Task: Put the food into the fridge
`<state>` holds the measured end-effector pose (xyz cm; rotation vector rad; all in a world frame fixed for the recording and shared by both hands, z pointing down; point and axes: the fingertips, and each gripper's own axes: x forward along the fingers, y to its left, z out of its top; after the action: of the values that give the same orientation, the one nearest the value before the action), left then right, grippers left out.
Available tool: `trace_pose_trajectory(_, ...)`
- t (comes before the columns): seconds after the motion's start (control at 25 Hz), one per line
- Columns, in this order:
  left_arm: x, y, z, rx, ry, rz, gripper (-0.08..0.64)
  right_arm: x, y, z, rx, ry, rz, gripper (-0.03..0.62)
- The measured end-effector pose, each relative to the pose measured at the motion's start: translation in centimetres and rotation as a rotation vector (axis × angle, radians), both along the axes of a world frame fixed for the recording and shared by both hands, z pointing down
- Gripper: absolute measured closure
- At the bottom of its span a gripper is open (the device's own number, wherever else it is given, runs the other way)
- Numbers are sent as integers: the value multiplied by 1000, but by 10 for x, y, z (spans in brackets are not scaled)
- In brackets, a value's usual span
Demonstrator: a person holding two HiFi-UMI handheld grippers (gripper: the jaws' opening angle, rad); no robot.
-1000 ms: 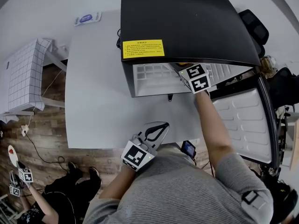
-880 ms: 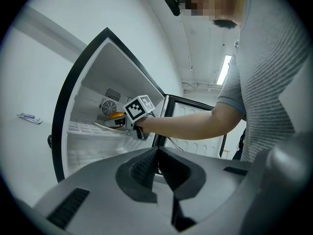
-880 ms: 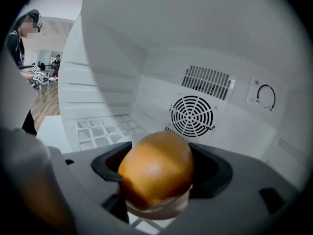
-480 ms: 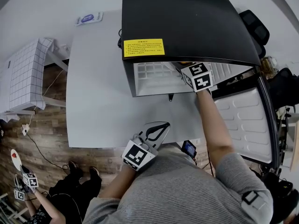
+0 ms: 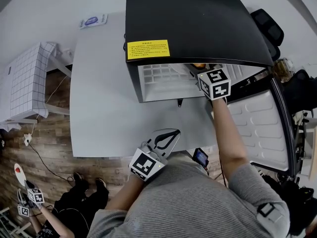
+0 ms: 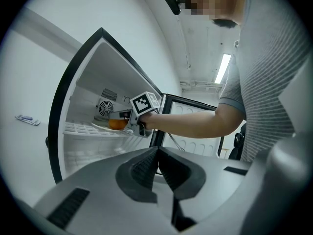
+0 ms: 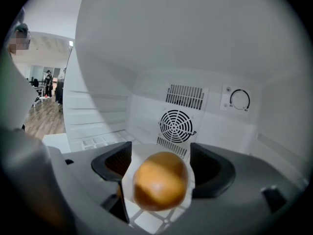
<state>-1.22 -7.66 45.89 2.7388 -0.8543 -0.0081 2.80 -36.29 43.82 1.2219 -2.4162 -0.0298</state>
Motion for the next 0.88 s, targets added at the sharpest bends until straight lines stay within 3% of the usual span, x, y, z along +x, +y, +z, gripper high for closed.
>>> trace_pose_trajectory(0.16, 3, 0, -4, 37, -5, 10, 549, 3, 9, -9, 18, -22, -5, 233)
trace_pose_trajectory(0.88, 15, 12, -5, 23, -16, 30, 549, 21, 75, -27, 64, -125, 1, 235)
